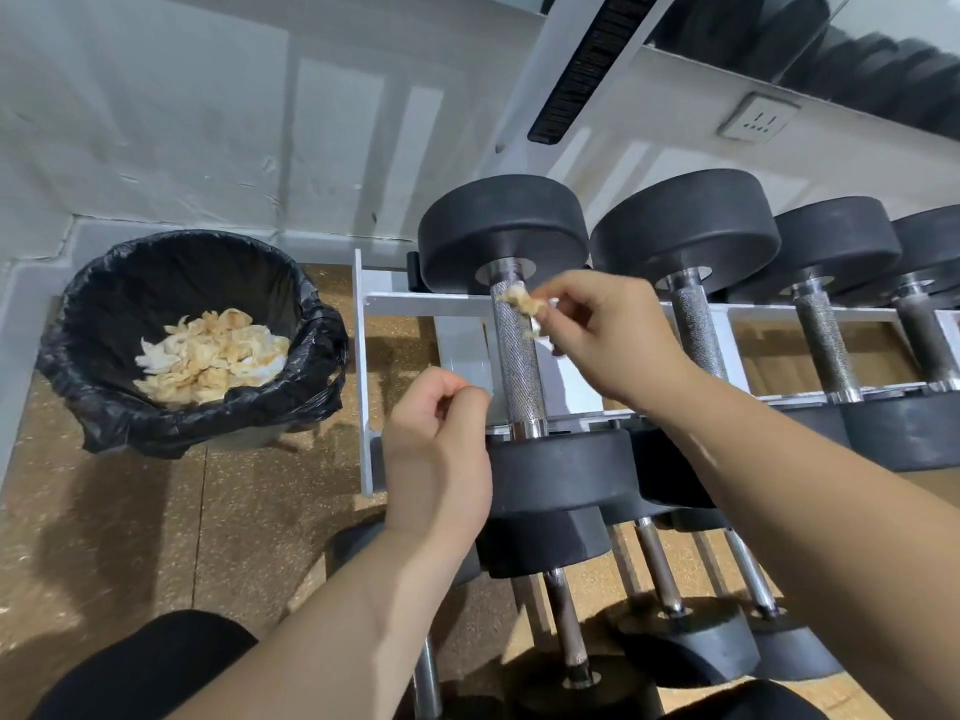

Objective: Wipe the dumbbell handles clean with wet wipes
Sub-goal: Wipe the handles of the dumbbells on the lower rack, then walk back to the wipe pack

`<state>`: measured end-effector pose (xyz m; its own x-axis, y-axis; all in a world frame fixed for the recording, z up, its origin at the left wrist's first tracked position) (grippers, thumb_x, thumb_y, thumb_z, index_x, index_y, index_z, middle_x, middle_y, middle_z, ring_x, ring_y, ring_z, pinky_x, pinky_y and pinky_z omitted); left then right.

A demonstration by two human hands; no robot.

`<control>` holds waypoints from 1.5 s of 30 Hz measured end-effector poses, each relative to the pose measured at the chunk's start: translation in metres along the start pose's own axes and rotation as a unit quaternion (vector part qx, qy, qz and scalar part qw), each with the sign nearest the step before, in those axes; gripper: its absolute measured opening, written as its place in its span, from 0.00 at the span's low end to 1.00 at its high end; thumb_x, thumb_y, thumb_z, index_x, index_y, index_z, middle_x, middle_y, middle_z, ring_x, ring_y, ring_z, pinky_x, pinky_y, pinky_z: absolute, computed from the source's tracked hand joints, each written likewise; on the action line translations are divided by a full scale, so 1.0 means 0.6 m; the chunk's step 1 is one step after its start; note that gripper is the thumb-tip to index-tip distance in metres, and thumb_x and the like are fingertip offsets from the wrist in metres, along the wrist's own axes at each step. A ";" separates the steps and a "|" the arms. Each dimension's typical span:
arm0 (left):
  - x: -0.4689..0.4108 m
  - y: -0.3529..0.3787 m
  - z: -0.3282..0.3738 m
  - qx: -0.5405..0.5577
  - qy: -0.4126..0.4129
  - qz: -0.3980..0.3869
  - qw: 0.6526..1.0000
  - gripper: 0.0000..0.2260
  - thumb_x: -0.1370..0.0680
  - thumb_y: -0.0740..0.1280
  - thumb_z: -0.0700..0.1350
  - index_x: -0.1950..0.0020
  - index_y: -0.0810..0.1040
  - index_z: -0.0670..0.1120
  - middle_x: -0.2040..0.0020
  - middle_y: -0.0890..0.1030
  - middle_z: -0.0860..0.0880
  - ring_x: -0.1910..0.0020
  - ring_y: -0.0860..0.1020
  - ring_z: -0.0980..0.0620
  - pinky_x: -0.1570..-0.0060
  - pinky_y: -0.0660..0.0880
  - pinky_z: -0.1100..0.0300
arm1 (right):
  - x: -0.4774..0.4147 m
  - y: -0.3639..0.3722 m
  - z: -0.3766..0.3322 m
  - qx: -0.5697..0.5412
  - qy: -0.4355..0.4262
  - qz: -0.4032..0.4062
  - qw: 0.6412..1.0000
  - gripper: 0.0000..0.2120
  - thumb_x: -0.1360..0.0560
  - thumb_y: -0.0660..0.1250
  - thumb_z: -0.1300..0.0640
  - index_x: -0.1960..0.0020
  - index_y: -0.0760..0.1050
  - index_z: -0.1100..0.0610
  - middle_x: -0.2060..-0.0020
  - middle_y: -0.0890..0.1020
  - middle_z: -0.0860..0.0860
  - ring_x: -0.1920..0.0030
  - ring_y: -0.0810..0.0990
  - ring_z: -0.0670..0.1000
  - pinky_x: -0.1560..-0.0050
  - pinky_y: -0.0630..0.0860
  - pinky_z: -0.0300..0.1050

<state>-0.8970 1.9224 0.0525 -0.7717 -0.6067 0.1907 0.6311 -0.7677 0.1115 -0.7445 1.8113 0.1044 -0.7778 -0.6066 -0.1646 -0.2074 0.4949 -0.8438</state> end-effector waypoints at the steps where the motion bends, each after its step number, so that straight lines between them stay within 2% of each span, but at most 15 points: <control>1: -0.001 0.000 -0.001 0.003 -0.006 0.001 1.000 0.08 0.21 0.63 0.36 0.58 0.73 0.33 0.69 0.69 0.54 0.69 0.66 0.61 0.68 0.65 0.69 | 0.015 0.004 0.005 -0.040 0.039 -0.045 0.997 0.03 0.22 0.71 0.59 0.54 0.79 0.54 0.71 0.81 0.49 0.71 0.82 0.49 0.66 0.77 0.41; 4: -0.002 0.000 -0.012 0.024 -0.028 0.004 0.999 0.08 0.23 0.64 0.40 0.59 0.75 0.36 0.67 0.70 0.52 0.67 0.68 0.58 0.68 0.65 0.69 | 0.035 0.008 0.018 -0.106 0.103 -0.114 0.982 0.09 0.22 0.68 0.63 0.57 0.70 0.58 0.72 0.80 0.53 0.72 0.81 0.52 0.69 0.73 0.38; 9: -0.004 0.001 -0.022 -0.018 -0.041 -0.001 0.999 0.07 0.27 0.63 0.46 0.62 0.75 0.45 0.65 0.73 0.50 0.64 0.70 0.54 0.61 0.66 0.60 | -0.009 0.040 0.028 -0.267 0.186 -0.029 0.945 0.09 0.19 0.61 0.67 0.56 0.67 0.56 0.67 0.78 0.55 0.69 0.76 0.52 0.71 0.71 0.39; 12: -0.004 -0.001 -0.019 -0.060 -0.035 0.012 0.998 0.07 0.23 0.65 0.42 0.61 0.77 0.46 0.64 0.76 0.48 0.63 0.71 0.54 0.60 0.67 0.57 | 0.015 0.045 0.033 -0.198 0.156 -0.082 0.964 0.09 0.19 0.62 0.62 0.57 0.67 0.55 0.68 0.78 0.53 0.69 0.76 0.50 0.67 0.74 0.42; 14: -0.002 -0.005 -0.013 -0.098 -0.018 0.036 0.994 0.08 0.22 0.65 0.39 0.60 0.78 0.47 0.64 0.77 0.48 0.65 0.71 0.58 0.62 0.67 0.61 | 0.043 0.034 0.034 -0.114 0.116 -0.193 0.968 0.08 0.19 0.64 0.60 0.57 0.69 0.55 0.68 0.79 0.50 0.69 0.77 0.49 0.64 0.76 0.48; 16: 0.003 -0.006 -0.003 -0.118 -0.005 0.062 0.991 0.08 0.22 0.65 0.37 0.61 0.77 0.46 0.66 0.75 0.50 0.68 0.69 0.61 0.67 0.65 0.67 | 0.056 0.010 0.030 -0.099 0.088 -0.254 0.958 0.08 0.20 0.65 0.60 0.57 0.71 0.55 0.68 0.79 0.49 0.68 0.77 0.48 0.63 0.76 0.48; 22: 0.008 -0.002 0.042 -0.205 -0.011 0.076 0.976 0.06 0.23 0.69 0.43 0.59 0.77 0.47 0.69 0.74 0.53 0.68 0.71 0.53 0.63 0.67 0.57 | 0.037 -0.066 0.004 -0.200 0.092 -0.165 0.961 0.06 0.19 0.66 0.59 0.56 0.72 0.56 0.67 0.80 0.51 0.69 0.77 0.48 0.63 0.73 0.43; 26: 0.019 0.039 0.136 -0.130 -0.016 0.034 0.991 0.04 0.20 0.68 0.45 0.54 0.81 0.49 0.64 0.79 0.55 0.66 0.75 0.59 0.62 0.73 0.64 | 0.048 -0.099 -0.031 -0.214 0.111 -0.152 0.959 0.07 0.21 0.67 0.55 0.57 0.73 0.51 0.66 0.80 0.50 0.63 0.82 0.51 0.61 0.75 0.46; 29: 0.040 0.091 0.216 -0.089 -0.101 -0.076 0.988 0.06 0.19 0.68 0.51 0.48 0.83 0.52 0.57 0.84 0.53 0.59 0.81 0.54 0.56 0.76 0.54 | 0.058 -0.159 -0.074 -0.224 0.134 -0.127 0.957 0.05 0.25 0.67 0.55 0.59 0.73 0.48 0.62 0.83 0.52 0.57 0.83 0.57 0.52 0.81 0.59; 31: 0.065 0.117 0.282 -0.123 -0.111 -0.119 0.979 0.06 0.21 0.71 0.53 0.47 0.82 0.54 0.56 0.86 0.51 0.57 0.83 0.52 0.54 0.79 0.53 | 0.067 -0.216 -0.107 -0.243 0.152 -0.125 0.950 0.04 0.26 0.67 0.56 0.58 0.74 0.49 0.63 0.82 0.54 0.59 0.82 0.57 0.52 0.81 0.59; 34: 0.104 0.137 0.389 -0.143 -0.098 -0.116 0.978 0.03 0.22 0.73 0.51 0.52 0.83 0.53 0.59 0.86 0.50 0.63 0.82 0.56 0.59 0.80 0.60 | 0.083 -0.310 -0.162 -0.254 0.152 -0.139 0.945 0.04 0.28 0.69 0.58 0.58 0.76 0.49 0.66 0.79 0.51 0.63 0.77 0.54 0.59 0.77 0.52; 38: 0.149 0.159 0.506 -0.129 -0.136 -0.096 0.978 0.03 0.22 0.74 0.43 0.51 0.84 0.45 0.59 0.86 0.47 0.59 0.84 0.44 0.54 0.83 0.49 | 0.095 -0.444 -0.224 -0.263 0.157 -0.162 0.938 0.09 0.28 0.69 0.62 0.59 0.77 0.48 0.66 0.76 0.46 0.66 0.71 0.44 0.63 0.69 0.37; 40: 0.175 0.173 0.567 -0.124 -0.136 -0.095 0.978 0.01 0.21 0.72 0.41 0.52 0.83 0.45 0.60 0.86 0.47 0.59 0.84 0.44 0.54 0.82 0.48 | 0.104 -0.512 -0.256 -0.292 0.169 -0.166 0.927 0.08 0.28 0.70 0.63 0.54 0.75 0.51 0.65 0.75 0.46 0.66 0.71 0.42 0.63 0.68 0.33; 43: 0.219 0.188 0.658 -0.070 -0.142 -0.076 0.985 0.02 0.20 0.69 0.37 0.50 0.81 0.42 0.60 0.84 0.45 0.60 0.83 0.45 0.56 0.80 0.48 | 0.120 -0.597 -0.295 -0.322 0.181 -0.138 0.919 0.11 0.27 0.70 0.64 0.50 0.73 0.52 0.64 0.75 0.46 0.65 0.72 0.44 0.61 0.70 0.36; 45: 0.249 0.190 0.713 -0.007 -0.147 -0.061 0.987 0.05 0.19 0.67 0.35 0.46 0.79 0.42 0.58 0.82 0.44 0.61 0.81 0.46 0.55 0.79 0.47 | 0.129 -0.646 -0.318 -0.322 0.194 -0.105 0.921 0.06 0.26 0.70 0.61 0.53 0.77 0.51 0.65 0.76 0.47 0.65 0.75 0.47 0.60 0.73 0.41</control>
<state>-0.9064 1.8326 0.5109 -0.7842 -0.4253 0.4519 0.5325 -0.8350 0.1382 -0.8376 1.6911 0.5157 -0.8079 -0.5249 0.2678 -0.5889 0.7345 -0.3372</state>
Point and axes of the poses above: each hand's wrist, its own x-axis away from the middle knuckle, its own y-axis out of the palm, z = x × y, the point moved 5 cm from there along -x, towards the middle knuckle
